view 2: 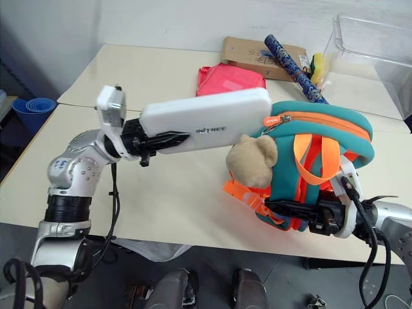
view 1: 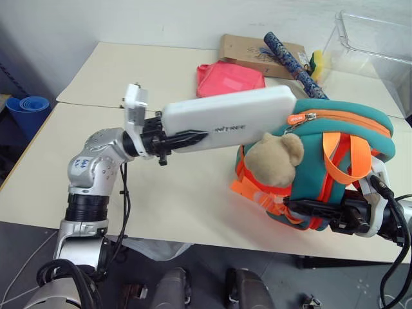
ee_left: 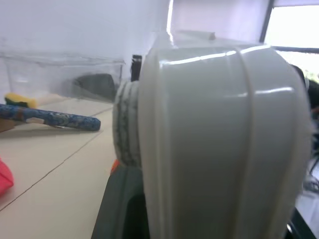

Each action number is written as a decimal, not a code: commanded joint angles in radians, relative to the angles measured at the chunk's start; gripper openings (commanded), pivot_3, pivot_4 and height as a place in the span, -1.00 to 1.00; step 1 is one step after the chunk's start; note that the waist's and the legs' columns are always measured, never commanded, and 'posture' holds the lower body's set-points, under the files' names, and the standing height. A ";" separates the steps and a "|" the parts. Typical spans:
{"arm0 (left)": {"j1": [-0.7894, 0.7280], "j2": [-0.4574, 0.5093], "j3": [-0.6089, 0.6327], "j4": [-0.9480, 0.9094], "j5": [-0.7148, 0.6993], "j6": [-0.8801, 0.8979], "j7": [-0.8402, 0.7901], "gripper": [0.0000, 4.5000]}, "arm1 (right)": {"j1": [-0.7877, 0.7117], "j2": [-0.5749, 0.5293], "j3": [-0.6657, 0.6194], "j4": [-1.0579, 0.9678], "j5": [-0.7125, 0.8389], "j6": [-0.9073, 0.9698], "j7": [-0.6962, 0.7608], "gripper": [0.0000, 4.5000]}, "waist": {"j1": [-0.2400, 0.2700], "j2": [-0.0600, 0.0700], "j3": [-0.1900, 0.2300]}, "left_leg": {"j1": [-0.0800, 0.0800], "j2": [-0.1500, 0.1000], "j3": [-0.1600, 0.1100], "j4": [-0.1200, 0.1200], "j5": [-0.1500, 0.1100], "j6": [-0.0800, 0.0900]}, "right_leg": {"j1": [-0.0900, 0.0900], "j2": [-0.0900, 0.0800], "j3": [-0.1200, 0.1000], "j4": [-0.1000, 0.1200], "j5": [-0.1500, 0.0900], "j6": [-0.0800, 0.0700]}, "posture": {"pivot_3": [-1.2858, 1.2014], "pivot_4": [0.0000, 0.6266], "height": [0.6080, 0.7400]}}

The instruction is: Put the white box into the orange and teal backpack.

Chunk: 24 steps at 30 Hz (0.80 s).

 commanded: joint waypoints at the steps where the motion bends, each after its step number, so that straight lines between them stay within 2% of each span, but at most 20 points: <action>1: -0.038 0.032 -0.077 0.032 0.102 -0.053 -0.043 -0.46 | -0.006 0.015 -0.001 -0.009 -0.003 -0.013 0.003 -0.99 | 0.000 0.000 0.000 | 0.000 0.000 0.000 0.000 0.000 0.000 | 0.000 0.000 0.000 0.000 0.000 0.000 | 0.03 -0.52 1.00; 4: -0.092 0.029 -0.151 0.077 0.188 -0.039 -0.015 -0.46 | -0.005 0.027 -0.004 -0.009 -0.010 -0.017 -0.003 -0.99 | 0.001 0.000 0.000 | 0.000 0.000 0.000 0.001 0.000 0.000 | 0.000 -0.001 0.000 -0.001 0.000 0.000 | 0.03 -0.52 1.00; 7: -0.176 -0.041 -0.186 0.142 0.221 -0.033 0.024 -0.46 | -0.010 0.034 -0.004 -0.007 -0.016 -0.018 -0.003 -0.99 | 0.008 0.000 0.000 | 0.000 -0.001 -0.001 0.002 0.000 0.002 | 0.001 -0.001 0.000 -0.001 0.000 0.000 | 0.03 -0.52 1.00; 10: -0.270 -0.136 -0.216 0.241 0.254 -0.059 0.036 -0.46 | -0.015 0.038 0.001 -0.004 -0.023 -0.019 0.001 -0.99 | 0.011 -0.001 0.000 | -0.001 -0.002 -0.001 0.003 -0.001 0.003 | 0.001 -0.002 0.000 -0.001 0.001 0.002 | 0.03 -0.52 1.00; 13: -0.386 -0.265 -0.260 0.417 0.332 -0.185 0.042 -0.46 | -0.021 0.047 0.010 -0.003 -0.035 -0.029 0.002 -0.99 | 0.020 -0.001 0.000 | -0.003 -0.002 -0.001 0.004 -0.001 0.004 | 0.001 -0.001 -0.001 -0.001 0.001 0.003 | 0.03 -0.52 1.00; 18: -0.488 -0.431 -0.242 0.638 0.374 -0.301 0.052 -0.46 | -0.043 0.067 0.028 -0.002 -0.053 -0.047 -0.014 -0.99 | 0.017 -0.002 0.001 | -0.003 -0.002 0.002 0.004 -0.002 0.007 | -0.001 -0.001 -0.003 -0.001 0.002 0.003 | 0.03 -0.52 1.00; 20: -0.502 -0.463 -0.240 0.689 0.389 -0.303 0.061 -0.15 | -0.048 0.072 0.036 0.000 -0.062 -0.055 -0.014 -1.00 | 0.010 -0.002 0.001 | -0.003 -0.002 0.003 0.004 -0.002 0.007 | -0.002 -0.001 -0.003 -0.001 0.002 0.003 | 0.03 -0.52 1.00; 24: -0.487 -0.478 -0.177 0.681 0.347 -0.337 0.030 0.35 | -0.060 0.096 0.040 0.005 -0.080 -0.074 -0.028 -1.00 | -0.003 -0.002 0.001 | -0.003 -0.001 0.003 0.004 -0.002 0.006 | -0.002 -0.002 -0.004 -0.003 0.002 0.003 | 0.03 -0.52 1.00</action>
